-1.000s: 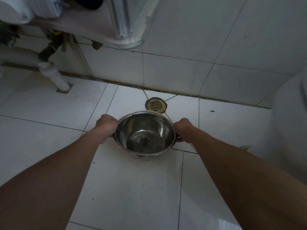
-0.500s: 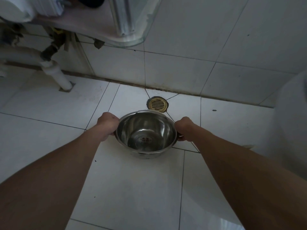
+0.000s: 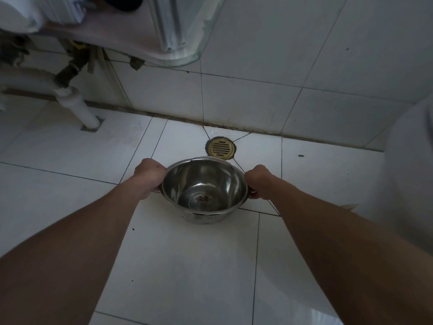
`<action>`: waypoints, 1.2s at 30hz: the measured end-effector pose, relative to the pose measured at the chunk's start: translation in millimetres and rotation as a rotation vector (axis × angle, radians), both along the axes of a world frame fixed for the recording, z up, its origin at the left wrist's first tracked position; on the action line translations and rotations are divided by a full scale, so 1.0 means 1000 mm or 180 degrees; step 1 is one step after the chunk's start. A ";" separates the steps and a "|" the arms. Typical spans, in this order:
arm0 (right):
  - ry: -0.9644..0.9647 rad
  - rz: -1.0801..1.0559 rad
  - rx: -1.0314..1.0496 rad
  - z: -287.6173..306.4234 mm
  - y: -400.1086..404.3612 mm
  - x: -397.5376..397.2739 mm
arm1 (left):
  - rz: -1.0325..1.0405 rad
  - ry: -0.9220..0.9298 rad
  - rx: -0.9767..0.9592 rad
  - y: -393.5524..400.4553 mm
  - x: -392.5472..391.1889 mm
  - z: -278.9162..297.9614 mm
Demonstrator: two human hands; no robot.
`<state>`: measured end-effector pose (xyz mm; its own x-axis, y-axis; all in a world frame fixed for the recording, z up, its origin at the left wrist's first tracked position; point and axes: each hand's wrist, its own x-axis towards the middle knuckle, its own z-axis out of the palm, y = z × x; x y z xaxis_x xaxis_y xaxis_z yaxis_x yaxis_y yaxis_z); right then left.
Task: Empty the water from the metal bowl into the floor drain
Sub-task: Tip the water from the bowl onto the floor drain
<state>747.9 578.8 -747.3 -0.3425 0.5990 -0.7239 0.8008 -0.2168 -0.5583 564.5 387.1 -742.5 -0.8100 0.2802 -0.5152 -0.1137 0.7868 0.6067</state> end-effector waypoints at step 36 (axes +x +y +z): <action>-0.0007 -0.0107 -0.0018 -0.008 0.005 -0.002 | 0.0146 -0.0120 0.0227 0.007 -0.008 -0.004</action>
